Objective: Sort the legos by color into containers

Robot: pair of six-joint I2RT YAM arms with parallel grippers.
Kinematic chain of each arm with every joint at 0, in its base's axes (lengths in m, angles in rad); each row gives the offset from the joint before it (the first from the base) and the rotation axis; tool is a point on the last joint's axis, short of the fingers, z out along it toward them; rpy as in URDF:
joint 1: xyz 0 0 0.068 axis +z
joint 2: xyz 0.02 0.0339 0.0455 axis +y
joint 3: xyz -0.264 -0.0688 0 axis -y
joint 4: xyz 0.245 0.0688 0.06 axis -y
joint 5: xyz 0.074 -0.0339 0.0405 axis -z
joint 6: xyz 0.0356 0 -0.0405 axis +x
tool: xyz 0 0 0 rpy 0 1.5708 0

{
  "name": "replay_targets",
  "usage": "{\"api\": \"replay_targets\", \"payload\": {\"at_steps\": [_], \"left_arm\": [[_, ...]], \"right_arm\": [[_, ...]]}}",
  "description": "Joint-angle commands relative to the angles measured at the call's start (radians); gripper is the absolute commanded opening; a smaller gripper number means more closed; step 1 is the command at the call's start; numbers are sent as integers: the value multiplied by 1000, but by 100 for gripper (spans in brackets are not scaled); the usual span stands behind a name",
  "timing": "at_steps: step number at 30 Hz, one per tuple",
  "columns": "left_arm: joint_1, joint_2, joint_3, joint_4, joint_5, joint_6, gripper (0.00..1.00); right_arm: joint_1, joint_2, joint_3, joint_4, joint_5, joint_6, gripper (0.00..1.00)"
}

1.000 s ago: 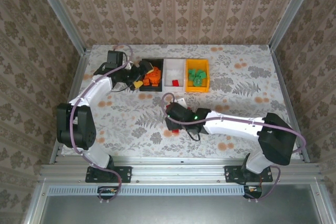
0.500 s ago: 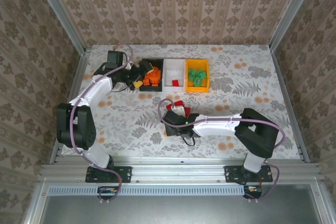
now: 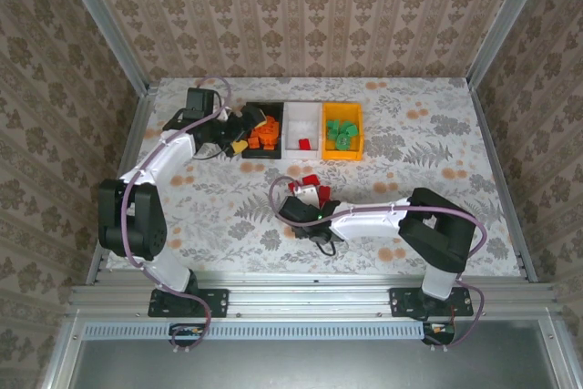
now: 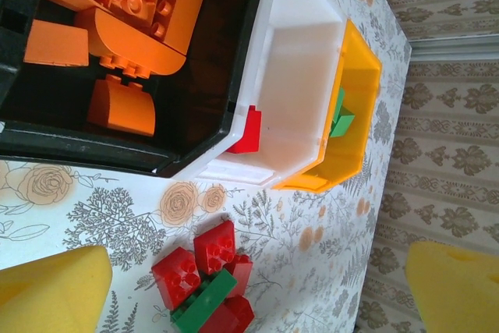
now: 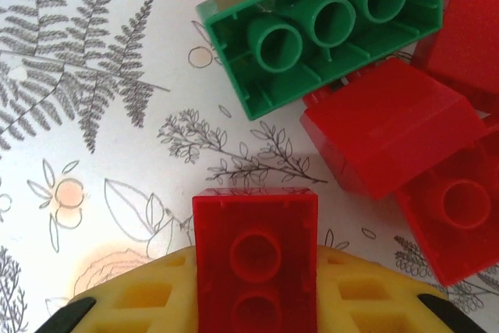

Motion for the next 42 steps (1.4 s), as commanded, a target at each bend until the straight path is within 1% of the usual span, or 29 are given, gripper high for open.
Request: {"api": "replay_targets", "payload": {"at_steps": [1,4,7,9,13,15,17,20,24,27,30,31,32,33,34,37,39,40,42], "left_arm": [[-7,-12,12,0,15,9,98],[-8,-4,12,7,21,10,99],[-8,-10,14,7,21,11,100],[-6,-20,17,-5,10,20,100],[8,-33,25,-34,-29,42,100],[17,-34,23,-43,-51,51,100],[26,-24,24,-48,-56,57,100],[40,-5,22,-36,-30,42,100],[46,-6,20,-28,-18,35,100],[47,-13,23,-28,-17,38,100],[47,-16,24,-29,-16,41,100],[47,-13,24,-29,-16,40,100],[47,-13,26,-28,-12,39,100],[47,-11,26,-25,-7,37,100],[47,-10,26,-23,-4,35,100],[47,-9,23,-18,0,31,100],[44,-9,22,-17,0,30,100],[39,-9,22,-17,1,29,100],[25,-12,21,-14,3,28,100]], "right_arm": [[25,-75,18,-57,78,-42,24],[23,-123,33,-61,84,-84,24],[-1,-145,89,-82,94,-163,24],[-35,-148,129,-77,96,-216,24],[-165,-112,229,-48,44,-314,25],[-239,-53,303,-45,-8,-351,27],[-312,57,431,-86,-63,-400,28],[-397,215,599,-119,-85,-420,23],[-469,382,821,-187,-118,-444,22],[-505,519,1027,-307,-181,-454,22],[-509,587,1138,-364,-181,-484,27],[-510,597,1158,-376,-173,-487,33],[-510,600,1167,-380,-164,-486,42],[-510,597,1167,-380,-157,-486,47],[-509,589,1163,-378,-158,-487,50],[-507,548,1131,-358,-149,-487,55],[-502,502,1090,-336,-153,-488,56],[-497,463,1049,-318,-158,-489,56],[-483,354,908,-253,-172,-493,56]]}}
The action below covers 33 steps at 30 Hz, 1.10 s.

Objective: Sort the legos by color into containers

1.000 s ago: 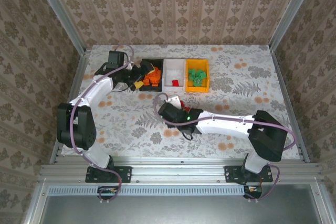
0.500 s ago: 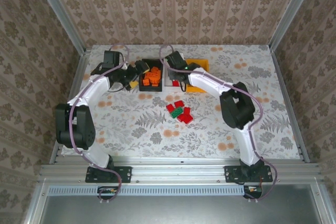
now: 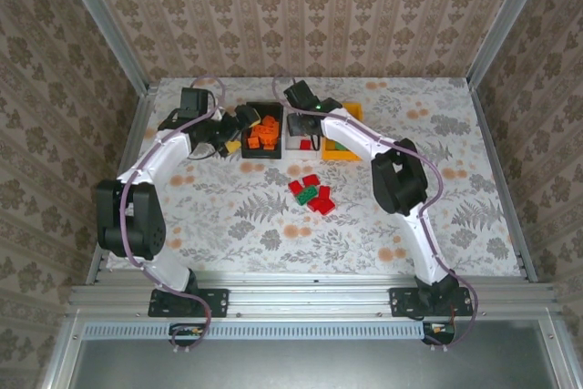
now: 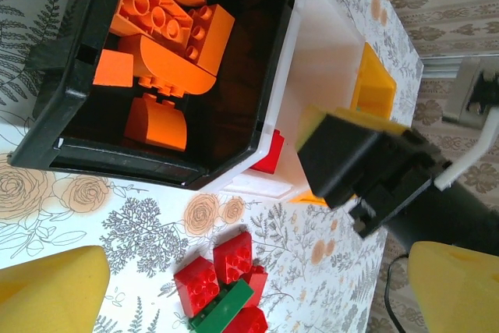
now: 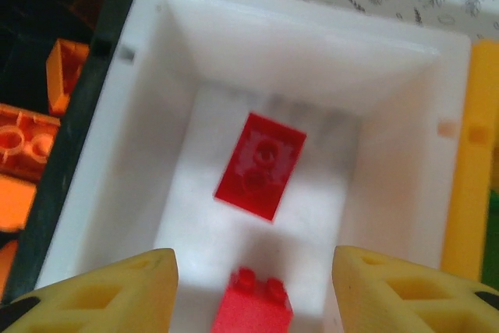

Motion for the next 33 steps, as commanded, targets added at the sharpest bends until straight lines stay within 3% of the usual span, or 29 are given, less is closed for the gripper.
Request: {"api": "replay_targets", "payload": {"at_steps": [1,7,11,14,23,33], "left_arm": [[-26,-11,20,5,22,8,100],[-100,-2,23,9,37,5,100],[-122,11,14,29,41,-13,100],[-134,17,13,28,41,-10,100],[-150,32,23,6,33,14,100],[-150,38,26,1,34,17,100]], "right_arm": [[26,-230,-203,93,-33,-24,56],[75,-618,-791,218,-122,-32,71],[153,-740,-999,185,-189,-36,77],[214,-750,-1046,158,-158,-57,81],[216,-636,-1044,175,-133,-92,87],[201,-562,-1013,171,-24,-115,82]]}}
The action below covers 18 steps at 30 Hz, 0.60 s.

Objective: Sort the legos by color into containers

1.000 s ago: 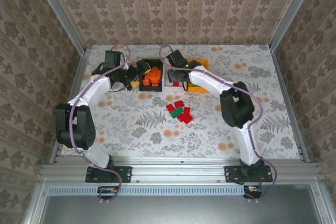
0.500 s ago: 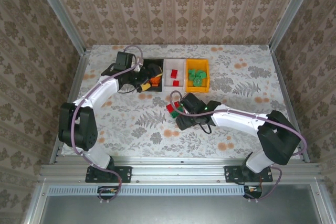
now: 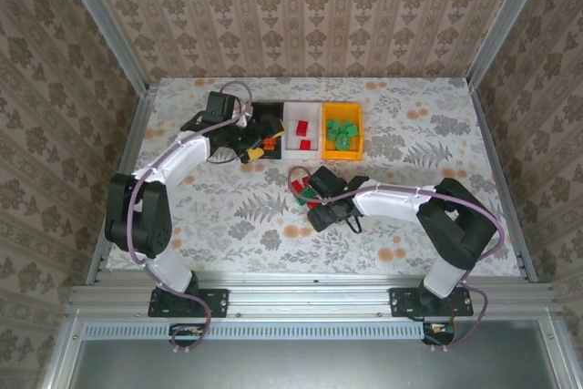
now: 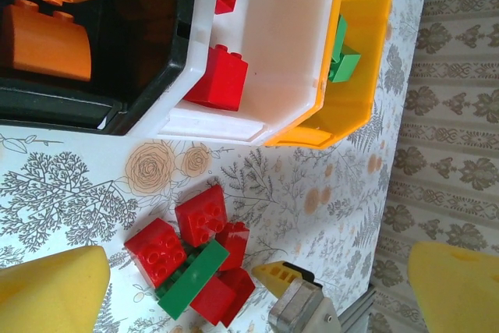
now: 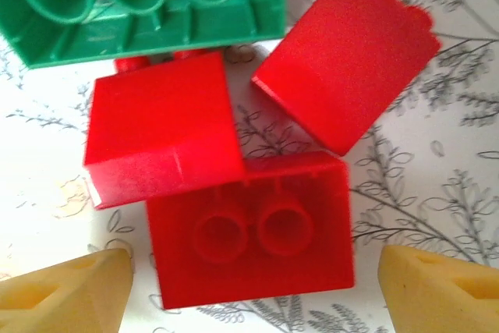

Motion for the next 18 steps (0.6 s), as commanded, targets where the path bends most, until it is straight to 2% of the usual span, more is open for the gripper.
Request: {"api": "replay_targets", "payload": {"at_steps": [1,10,18], "left_arm": [[-1,5,27,-12,11,20,100],[-1,3,28,-14,11,19,100],[-1,3,28,-13,12,18,100]], "right_arm": [[-11,24,31,5,82,-26,82],[-48,60,39,96,-4,-69,73],[-48,-10,-39,128,51,-1,56]]}}
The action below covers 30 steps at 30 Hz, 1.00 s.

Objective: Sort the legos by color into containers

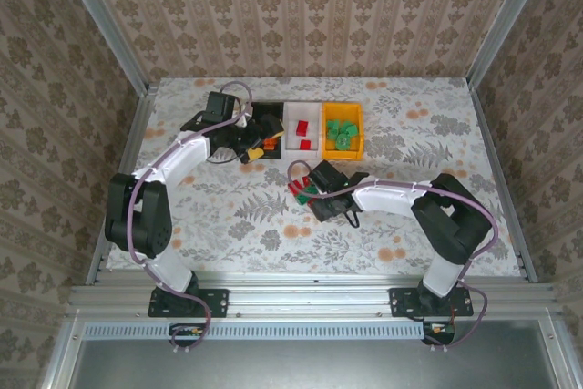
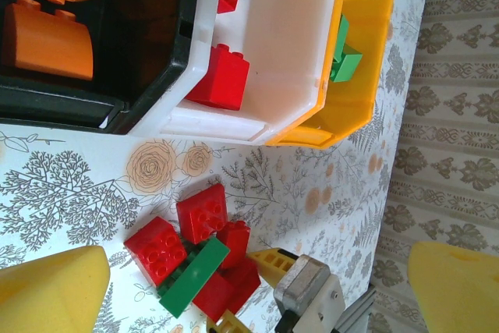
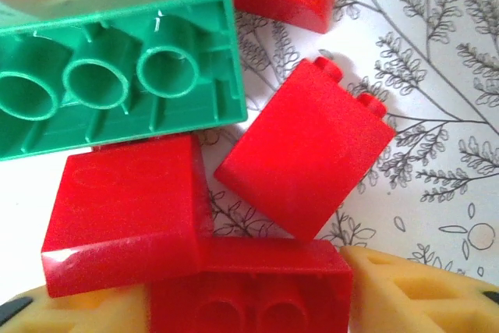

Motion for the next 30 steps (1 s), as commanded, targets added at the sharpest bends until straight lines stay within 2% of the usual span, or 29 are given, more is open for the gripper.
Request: {"api": "replay_targets", "payload": {"at_steps": [1,6,10,14,18,23,30], "left_arm": [[-1,2,28,-9,11,18,100],[2,3,31,-13,13,20,100],[5,2,32,-16,10,21,100],[35,-9,35,-10,14,12,100],[86,-20,28,-4,7,11,100],[151,-2,30,-15,-1,16,100],[183,6,26,-7,12,3,100]], "right_arm": [[-7,-60,-60,40,55,52,55],[-7,-152,-117,62,100,96,47],[0,-230,-129,45,122,117,46],[-3,-261,-32,19,136,87,45],[-21,-113,185,6,133,70,44],[-58,176,525,-40,134,53,44],[-128,446,863,-164,91,-14,46]]}}
